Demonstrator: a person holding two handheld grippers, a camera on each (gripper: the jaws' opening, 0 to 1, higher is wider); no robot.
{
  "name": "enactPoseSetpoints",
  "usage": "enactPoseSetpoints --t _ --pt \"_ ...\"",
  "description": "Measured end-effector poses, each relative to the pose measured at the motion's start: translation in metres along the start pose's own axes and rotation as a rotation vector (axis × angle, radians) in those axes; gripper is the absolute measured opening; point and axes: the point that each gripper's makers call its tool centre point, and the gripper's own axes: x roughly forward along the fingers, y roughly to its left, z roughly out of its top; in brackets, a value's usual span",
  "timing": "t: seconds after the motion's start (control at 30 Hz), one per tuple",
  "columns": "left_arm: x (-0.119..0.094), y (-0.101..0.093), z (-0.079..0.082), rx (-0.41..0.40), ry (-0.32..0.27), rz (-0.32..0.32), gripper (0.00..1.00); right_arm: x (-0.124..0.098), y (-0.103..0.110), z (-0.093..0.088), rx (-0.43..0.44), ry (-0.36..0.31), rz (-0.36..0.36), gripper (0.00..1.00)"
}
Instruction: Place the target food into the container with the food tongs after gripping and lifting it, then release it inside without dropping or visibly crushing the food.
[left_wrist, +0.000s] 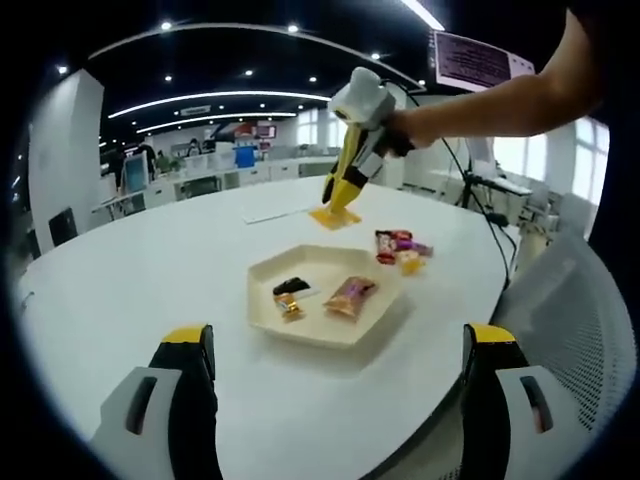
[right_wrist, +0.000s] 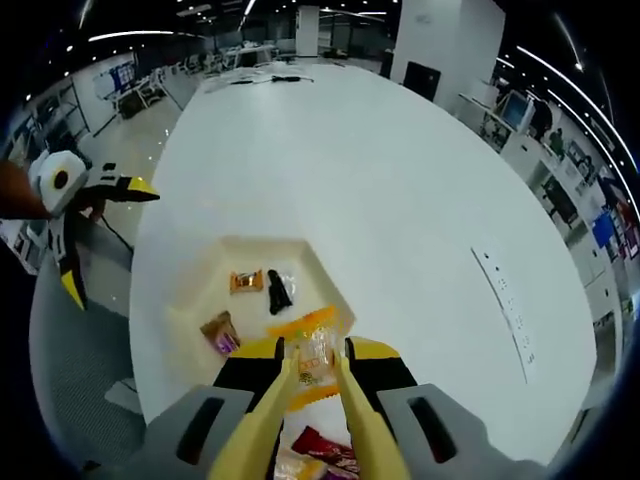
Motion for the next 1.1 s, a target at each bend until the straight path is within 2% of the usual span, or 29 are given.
enactPoseSetpoints --t 0.47,0.77,0.83,0.9,0.97,1.1 --pt "0.0 0.001 0.0 0.01 0.005 0.009 0.99 0.013 0.034 0.027 -0.051 -0.014 0.051 0.23" --pt "-0.001 0.001 0.0 0.011 0.007 0.013 0.99 0.018 0.044 0.034 -0.065 -0.014 0.068 0.24" --pt "-0.001 0.002 0.0 0.015 0.008 0.015 0.99 0.019 0.042 0.038 -0.091 -0.032 0.056 0.25" --pt "-0.001 0.002 0.0 0.013 0.008 0.015 0.99 0.017 0.049 0.039 -0.078 -0.037 0.098 0.25" --pt "-0.001 0.002 0.0 0.014 0.007 0.015 0.99 0.016 0.045 0.042 -0.105 -0.045 0.075 0.25" --pt "-0.001 0.003 0.0 0.013 0.005 0.018 0.99 0.014 0.046 0.046 -0.099 -0.07 0.092 0.27"
